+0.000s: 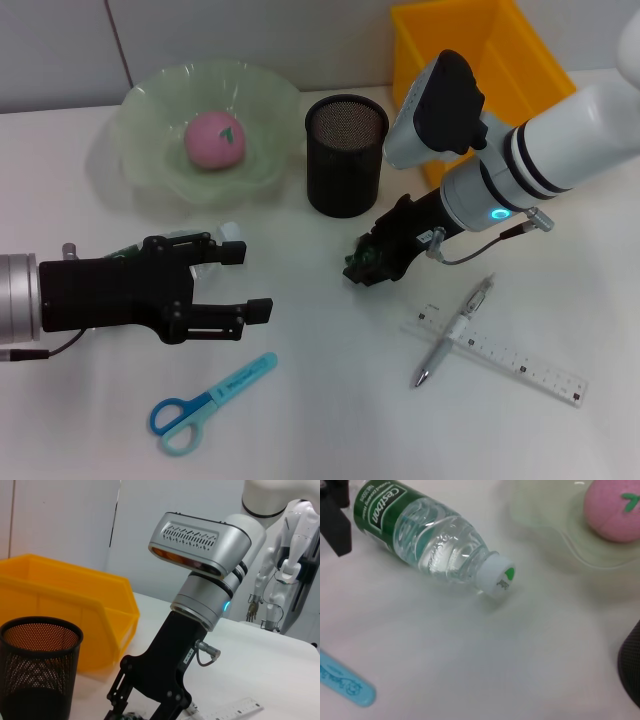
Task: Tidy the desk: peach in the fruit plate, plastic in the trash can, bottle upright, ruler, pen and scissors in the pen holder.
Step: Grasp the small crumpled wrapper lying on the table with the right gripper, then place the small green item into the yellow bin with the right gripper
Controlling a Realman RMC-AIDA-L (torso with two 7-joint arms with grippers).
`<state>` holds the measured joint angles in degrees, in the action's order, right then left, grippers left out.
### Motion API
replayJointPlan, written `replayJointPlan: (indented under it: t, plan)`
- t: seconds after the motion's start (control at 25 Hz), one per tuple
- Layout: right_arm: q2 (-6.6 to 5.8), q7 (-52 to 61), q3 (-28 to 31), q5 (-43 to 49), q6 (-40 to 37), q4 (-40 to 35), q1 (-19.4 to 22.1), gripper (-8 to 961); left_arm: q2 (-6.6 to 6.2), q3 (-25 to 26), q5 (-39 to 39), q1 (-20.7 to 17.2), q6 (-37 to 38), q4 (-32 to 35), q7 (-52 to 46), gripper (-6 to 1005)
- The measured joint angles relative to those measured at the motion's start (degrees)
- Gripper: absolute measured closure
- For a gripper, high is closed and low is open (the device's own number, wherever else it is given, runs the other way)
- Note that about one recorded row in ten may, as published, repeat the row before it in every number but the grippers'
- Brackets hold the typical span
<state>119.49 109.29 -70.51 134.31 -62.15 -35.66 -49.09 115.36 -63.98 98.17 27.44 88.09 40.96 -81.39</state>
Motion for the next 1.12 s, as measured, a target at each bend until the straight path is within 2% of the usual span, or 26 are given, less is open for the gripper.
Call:
replayJointPlan:
  t: [0.32, 0.64, 0.72, 0.76, 0.8, 0.88, 1.0, 1.12]
  plan:
    - [-0.13, 3.0, 0.5, -0.3, -3.1, -2.3, 0.6, 613, -0.21, 0.0, 0.0, 0.0, 0.1, 0.3, -0.2, 197]
    - [-0.46, 7.0, 2.4, -5.5, -12.5, -14.2, 5.6, 795, -0.38, 0.0, 0.0, 0.2, 0.2, 0.4, -0.3, 201]
    - [-0.49, 7.4, 5.4, -7.5, -16.2, -17.9, 7.0, 838, -0.41, 0.0, 0.0, 0.3, 0.2, 0.4, -0.3, 202]
    - [-0.49, 7.4, 9.2, -10.4, -19.9, -21.2, 8.5, 854, -0.41, 0.0, 0.0, 0.4, 0.3, 0.4, -0.3, 202]
    - [-0.49, 7.4, 9.2, -10.4, -19.9, -21.2, 8.5, 871, -0.41, 0.0, 0.0, 0.4, 0.3, 0.4, -0.3, 203]
    - [-0.51, 7.2, 13.3, -13.8, -22.4, -24.2, 10.1, 890, -0.41, 0.0, 0.0, 0.4, 0.4, 0.4, -0.3, 204]
    - [-0.75, 5.4, 19.8, -19.7, -23.4, -27.4, 13.1, 899, -0.4, 0.0, 0.0, 0.4, 0.4, 0.4, -0.3, 205]
    - [-0.88, 1.3, 26.9, -25.9, -22.3, -27.3, 15.5, 902, -0.4, 0.0, 0.0, 0.4, 0.4, 0.4, -0.3, 206]
